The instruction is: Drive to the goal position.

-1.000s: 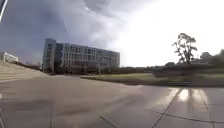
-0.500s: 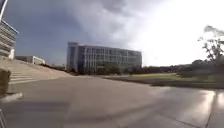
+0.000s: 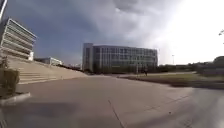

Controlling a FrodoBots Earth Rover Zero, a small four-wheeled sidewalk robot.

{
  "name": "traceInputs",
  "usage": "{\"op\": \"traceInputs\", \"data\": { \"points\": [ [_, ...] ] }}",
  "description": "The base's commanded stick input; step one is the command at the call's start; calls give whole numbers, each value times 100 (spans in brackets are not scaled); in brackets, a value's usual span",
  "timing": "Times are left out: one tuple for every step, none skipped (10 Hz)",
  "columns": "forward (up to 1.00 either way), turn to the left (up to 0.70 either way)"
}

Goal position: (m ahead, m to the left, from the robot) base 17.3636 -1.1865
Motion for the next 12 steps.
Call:
{"op": "traceInputs", "data": {
  "points": [
    [70, 31],
    [69, 34],
    [67, 33],
    [66, 33],
    [67, 33],
    [67, 21],
    [67, 8],
    [67, 0],
    [67, 0],
    [67, 0],
    [67, 0],
    [67, 0]
  ]
}}
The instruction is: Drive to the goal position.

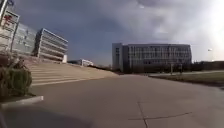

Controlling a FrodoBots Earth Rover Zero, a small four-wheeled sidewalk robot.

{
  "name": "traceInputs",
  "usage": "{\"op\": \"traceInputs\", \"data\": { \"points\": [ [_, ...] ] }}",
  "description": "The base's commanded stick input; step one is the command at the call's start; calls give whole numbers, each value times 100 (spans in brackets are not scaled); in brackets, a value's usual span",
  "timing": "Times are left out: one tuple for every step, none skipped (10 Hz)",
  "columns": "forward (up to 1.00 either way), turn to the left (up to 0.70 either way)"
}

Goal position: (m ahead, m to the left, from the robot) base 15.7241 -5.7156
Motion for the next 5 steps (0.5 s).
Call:
{"op": "traceInputs", "data": {
  "points": [
    [67, 0],
    [67, 0],
    [67, 0],
    [67, 0],
    [67, 0]
  ]
}}
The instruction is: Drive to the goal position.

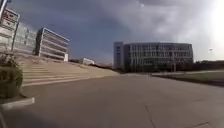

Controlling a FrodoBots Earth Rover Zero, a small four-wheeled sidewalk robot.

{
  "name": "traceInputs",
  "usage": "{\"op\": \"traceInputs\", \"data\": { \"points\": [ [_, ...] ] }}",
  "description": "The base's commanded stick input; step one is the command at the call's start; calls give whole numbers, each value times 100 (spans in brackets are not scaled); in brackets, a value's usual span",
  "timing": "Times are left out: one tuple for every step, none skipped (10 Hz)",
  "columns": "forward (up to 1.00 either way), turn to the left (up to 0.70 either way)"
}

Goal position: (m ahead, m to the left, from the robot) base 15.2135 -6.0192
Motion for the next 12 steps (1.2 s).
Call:
{"op": "traceInputs", "data": {
  "points": [
    [67, 0],
    [67, 0],
    [67, 0],
    [67, 0],
    [66, 0],
    [65, 0],
    [70, 0],
    [70, 0],
    [70, 0],
    [70, 0],
    [70, 0],
    [70, 0]
  ]
}}
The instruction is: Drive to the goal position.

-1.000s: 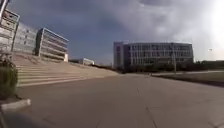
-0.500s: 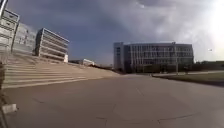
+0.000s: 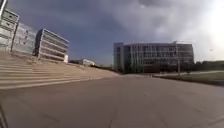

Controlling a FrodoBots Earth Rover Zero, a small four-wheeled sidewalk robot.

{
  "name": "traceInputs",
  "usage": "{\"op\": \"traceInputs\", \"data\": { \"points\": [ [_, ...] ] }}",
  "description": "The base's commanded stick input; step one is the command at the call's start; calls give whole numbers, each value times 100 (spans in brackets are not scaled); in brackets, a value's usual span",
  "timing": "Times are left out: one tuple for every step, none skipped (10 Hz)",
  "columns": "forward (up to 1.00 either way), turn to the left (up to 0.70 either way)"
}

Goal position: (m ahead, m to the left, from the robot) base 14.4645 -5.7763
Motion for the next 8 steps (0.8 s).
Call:
{"op": "traceInputs", "data": {
  "points": [
    [70, 0],
    [70, 0],
    [70, 0],
    [70, 0],
    [70, 0],
    [70, 0],
    [70, 12],
    [70, 24]
  ]
}}
